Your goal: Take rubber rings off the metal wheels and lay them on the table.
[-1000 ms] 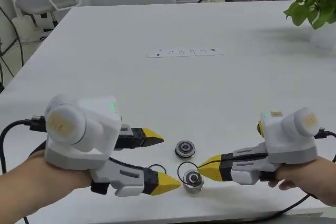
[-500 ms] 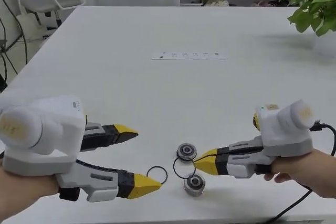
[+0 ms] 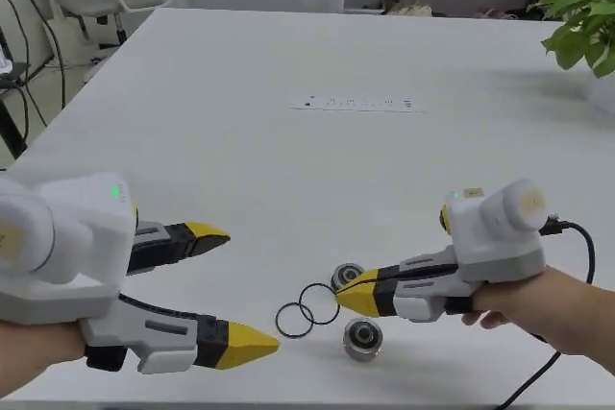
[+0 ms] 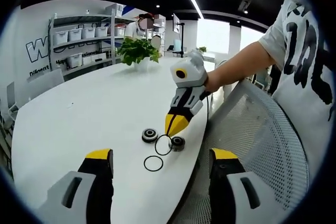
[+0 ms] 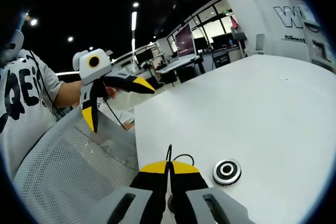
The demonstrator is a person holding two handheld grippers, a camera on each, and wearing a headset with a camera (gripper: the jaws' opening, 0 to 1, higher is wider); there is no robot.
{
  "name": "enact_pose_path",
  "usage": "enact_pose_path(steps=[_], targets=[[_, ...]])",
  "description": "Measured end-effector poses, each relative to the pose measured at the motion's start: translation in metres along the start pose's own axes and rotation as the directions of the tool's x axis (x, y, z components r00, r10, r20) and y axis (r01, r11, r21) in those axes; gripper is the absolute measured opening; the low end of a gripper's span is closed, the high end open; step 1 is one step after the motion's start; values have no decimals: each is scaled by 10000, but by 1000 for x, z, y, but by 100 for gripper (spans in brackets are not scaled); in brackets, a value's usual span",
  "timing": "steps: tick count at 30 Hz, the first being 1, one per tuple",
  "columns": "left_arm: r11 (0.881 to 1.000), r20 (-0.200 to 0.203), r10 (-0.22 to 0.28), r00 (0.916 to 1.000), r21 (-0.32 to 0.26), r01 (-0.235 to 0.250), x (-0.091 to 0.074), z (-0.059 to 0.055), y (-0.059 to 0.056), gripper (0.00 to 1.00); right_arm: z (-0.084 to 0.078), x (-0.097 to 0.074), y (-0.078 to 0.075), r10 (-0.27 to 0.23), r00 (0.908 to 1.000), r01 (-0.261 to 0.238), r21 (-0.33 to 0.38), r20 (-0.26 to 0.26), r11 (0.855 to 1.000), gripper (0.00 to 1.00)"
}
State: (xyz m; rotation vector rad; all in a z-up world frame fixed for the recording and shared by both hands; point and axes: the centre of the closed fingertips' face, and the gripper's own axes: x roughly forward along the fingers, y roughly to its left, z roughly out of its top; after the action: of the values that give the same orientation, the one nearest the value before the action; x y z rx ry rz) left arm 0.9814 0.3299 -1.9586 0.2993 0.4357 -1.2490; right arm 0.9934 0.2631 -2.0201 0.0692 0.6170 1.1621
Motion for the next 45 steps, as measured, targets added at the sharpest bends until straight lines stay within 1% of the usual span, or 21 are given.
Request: enact_pose_path(steps=[3, 13, 21, 25, 33, 37, 39, 42, 45], targets=[[9999, 78, 108, 9999, -93, -107, -4, 0, 2, 72, -1, 5, -1, -3, 9999, 3, -23, -128, 10000, 0], [9992, 73, 329, 9994, -243, -327, -11, -5, 7, 73, -8, 18, 1, 152, 9987, -153, -16, -486, 9999, 0], [9987, 69, 354, 9993, -374, -352, -13, -7, 8, 73, -15, 29, 3, 266, 9960, -276, -106, -855, 9996, 0], [9988, 53, 361, 9993, -339, -359, -13, -7, 8, 73, -17, 33, 4, 288, 9943, -311, -201, -1025, 9993, 0], [9989, -18, 322, 9995, -341, -323, -13, -8, 7, 73, -24, 38, -1, 110, 9915, -138, -204, -1299, 9997, 0], [9988, -42, 318, 9995, -378, -319, -13, -9, 7, 73, -26, 39, -6, -186, 9899, 122, -460, -1404, 9989, 0], [9989, -58, 296, 9995, -374, -298, -13, -10, 6, 73, -26, 39, -7, -253, 9895, 184, -490, -1427, 9986, 0], [9989, -86, 296, 9995, -350, -299, -13, -10, 6, 73, -26, 39, -13, -570, 9884, 465, -769, -1405, 9960, 0], [9989, -97, 293, 9995, -365, -297, -12, -9, 6, 73, -25, 38, -15, -680, 9879, 559, -887, -1393, 9945, 0]])
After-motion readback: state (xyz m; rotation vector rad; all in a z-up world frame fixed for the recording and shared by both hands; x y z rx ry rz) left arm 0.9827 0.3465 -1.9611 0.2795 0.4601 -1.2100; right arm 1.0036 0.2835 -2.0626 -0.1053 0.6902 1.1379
